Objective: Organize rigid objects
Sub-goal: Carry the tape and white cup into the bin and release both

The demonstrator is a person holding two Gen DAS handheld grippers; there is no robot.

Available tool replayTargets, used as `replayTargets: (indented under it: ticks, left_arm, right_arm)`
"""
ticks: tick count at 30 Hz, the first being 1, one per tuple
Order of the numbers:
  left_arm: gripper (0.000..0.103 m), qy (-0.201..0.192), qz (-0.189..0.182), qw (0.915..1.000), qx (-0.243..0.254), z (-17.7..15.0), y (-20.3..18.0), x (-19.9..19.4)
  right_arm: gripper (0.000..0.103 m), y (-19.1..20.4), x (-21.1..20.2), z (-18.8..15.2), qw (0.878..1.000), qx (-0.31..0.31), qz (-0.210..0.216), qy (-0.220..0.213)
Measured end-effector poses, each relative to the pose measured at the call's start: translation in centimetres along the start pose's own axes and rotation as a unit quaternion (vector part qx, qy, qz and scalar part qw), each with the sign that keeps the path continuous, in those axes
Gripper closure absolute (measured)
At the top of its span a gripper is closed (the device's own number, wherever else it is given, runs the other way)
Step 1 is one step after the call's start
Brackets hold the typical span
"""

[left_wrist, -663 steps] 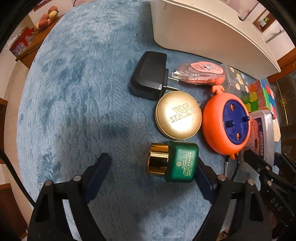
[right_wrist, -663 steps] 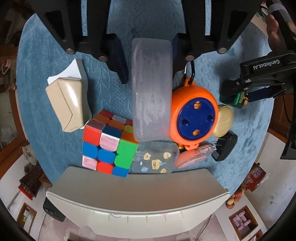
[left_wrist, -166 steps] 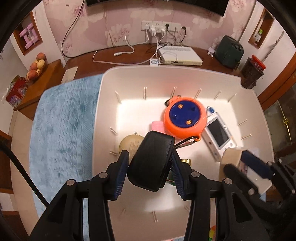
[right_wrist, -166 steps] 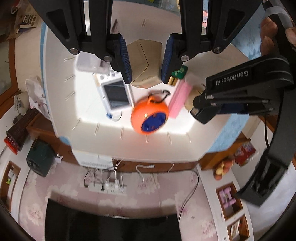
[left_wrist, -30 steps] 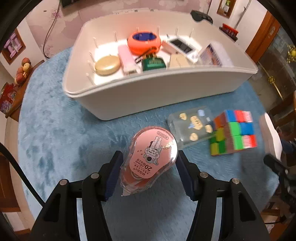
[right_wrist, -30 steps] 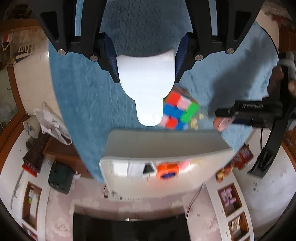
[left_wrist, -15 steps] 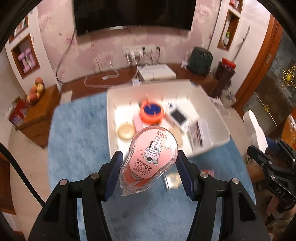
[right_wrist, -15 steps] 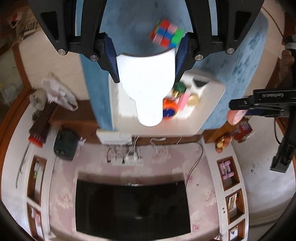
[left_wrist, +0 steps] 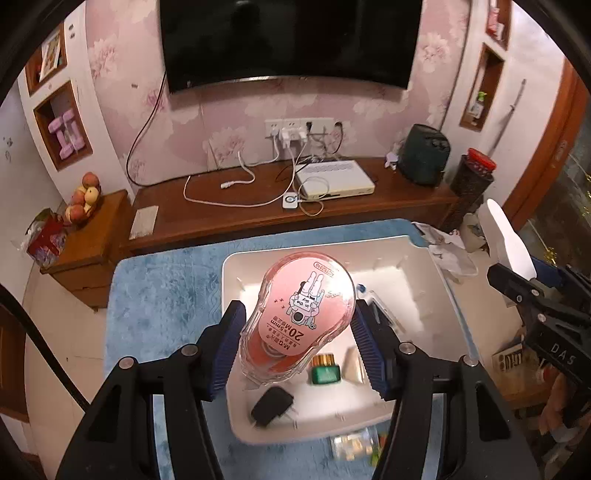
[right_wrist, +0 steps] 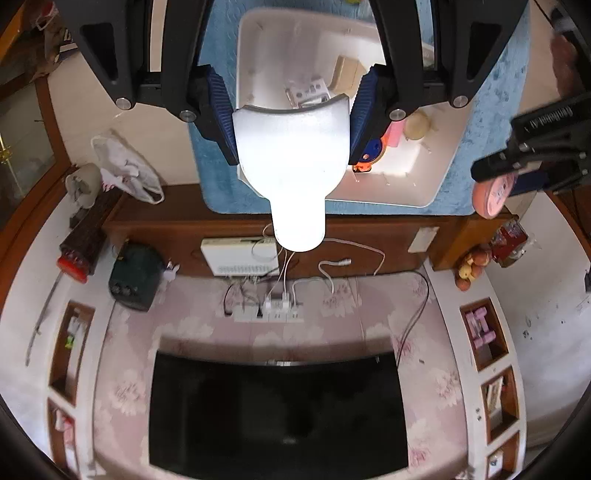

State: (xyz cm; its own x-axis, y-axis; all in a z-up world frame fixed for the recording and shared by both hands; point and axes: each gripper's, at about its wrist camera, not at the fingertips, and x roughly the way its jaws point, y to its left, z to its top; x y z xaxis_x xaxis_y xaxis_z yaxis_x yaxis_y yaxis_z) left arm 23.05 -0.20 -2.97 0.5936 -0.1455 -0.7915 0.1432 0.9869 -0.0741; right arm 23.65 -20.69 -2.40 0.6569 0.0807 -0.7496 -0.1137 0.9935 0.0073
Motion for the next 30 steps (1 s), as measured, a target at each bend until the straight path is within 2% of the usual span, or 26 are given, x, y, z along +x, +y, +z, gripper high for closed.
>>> replayTargets:
  ticks: [6, 8, 14, 22, 26, 27, 28, 30]
  left_arm:
    - [0.041, 0.033, 0.020, 0.9991, -0.020, -0.2, 0.7, 5.9]
    - [0.041, 0.046, 0.038, 0.9980, -0.021, -0.6, 1.0, 7.9]
    - [0.041, 0.078, 0.058, 0.9950, -0.019, -1.8, 1.2, 11.6]
    - [0.040, 0.110, 0.068, 0.9915, -0.015, -2.7, 1.2, 14.0]
    - [0.040, 0.124, 0.057, 0.9905, -0.021, -3.1, 1.2, 14.4]
    - [0.036, 0.123, 0.054, 0.9906, -0.024, -3.2, 1.3, 14.3]
    - [0.026, 0.123, 0.050, 0.9909, -0.026, -3.2, 1.3, 14.1]
    - [0.014, 0.121, 0.037, 0.9915, -0.029, -3.3, 1.2, 13.5]
  right_arm:
    - [0.047, 0.4, 6.8, -0.3, 0.998, -0.022, -0.018, 0.053]
    - [0.047, 0.4, 8.8, -0.9, 0.997, -0.029, -0.027, 0.072]
    - [0.047, 0.3, 13.4, -2.7, 0.989, -0.014, -0.022, 0.146]
    - [0.046, 1.0, 15.8, -3.8, 0.981, -0.019, -0.027, 0.194]
    - [0.036, 0.8, 14.5, -4.1, 0.983, -0.014, -0.015, 0.183]
    - [0.036, 0.8, 14.3, -4.1, 0.983, -0.015, -0.013, 0.180]
    - [0.035, 0.9, 13.9, -4.1, 0.984, -0.016, -0.011, 0.176]
    - [0.035, 1.2, 12.9, -4.1, 0.986, -0.017, -0.006, 0.166]
